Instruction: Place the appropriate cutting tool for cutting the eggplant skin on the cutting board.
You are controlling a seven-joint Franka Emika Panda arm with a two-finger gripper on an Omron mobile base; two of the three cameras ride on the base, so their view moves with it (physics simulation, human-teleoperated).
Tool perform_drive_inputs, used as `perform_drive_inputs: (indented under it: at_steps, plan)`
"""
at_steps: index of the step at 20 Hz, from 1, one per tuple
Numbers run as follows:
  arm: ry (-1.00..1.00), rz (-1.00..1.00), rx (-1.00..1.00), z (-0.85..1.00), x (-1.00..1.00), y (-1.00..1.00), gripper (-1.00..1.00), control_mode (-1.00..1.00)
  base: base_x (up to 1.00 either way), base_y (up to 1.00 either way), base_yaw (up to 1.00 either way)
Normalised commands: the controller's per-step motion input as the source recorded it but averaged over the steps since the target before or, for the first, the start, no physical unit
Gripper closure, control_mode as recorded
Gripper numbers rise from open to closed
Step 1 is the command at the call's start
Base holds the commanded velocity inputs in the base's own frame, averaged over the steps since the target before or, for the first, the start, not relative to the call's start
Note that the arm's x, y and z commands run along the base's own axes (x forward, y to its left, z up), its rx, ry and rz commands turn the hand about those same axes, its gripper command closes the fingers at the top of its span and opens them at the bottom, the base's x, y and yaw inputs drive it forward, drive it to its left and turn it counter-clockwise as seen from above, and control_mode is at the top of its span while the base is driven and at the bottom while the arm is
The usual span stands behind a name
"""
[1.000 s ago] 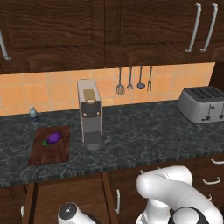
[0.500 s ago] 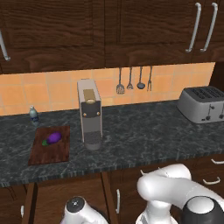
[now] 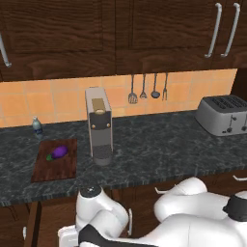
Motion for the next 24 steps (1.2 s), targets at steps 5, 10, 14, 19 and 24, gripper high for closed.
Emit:
perform_drive_inputs:
  at_steps: [5, 10, 14, 19, 24]
  plan:
    - [0.0, -0.08, 0.0, 1.0, 0.0, -0.06, 1.0, -1.0, 0.0, 0.0, 0.0]
    - [-0.04, -0.09, -0.03, 1.0, 0.07, -0.47, 1.0, -1.0, 0.0, 0.0, 0.0]
    - [0.0, -0.07, -0.05, 0.92, 0.45, -0.64, 1.0, -1.0, 0.0, 0.0, 0.0]
    - [-0.01, -0.01, -0.06, 0.32, 0.79, -0.38, 1.0, -1.0, 0.0, 0.0, 0.0]
    - [0.0, 0.14, 0.0, 0.02, 0.92, -0.04, 1.0, -1.0, 0.0, 0.0, 0.0]
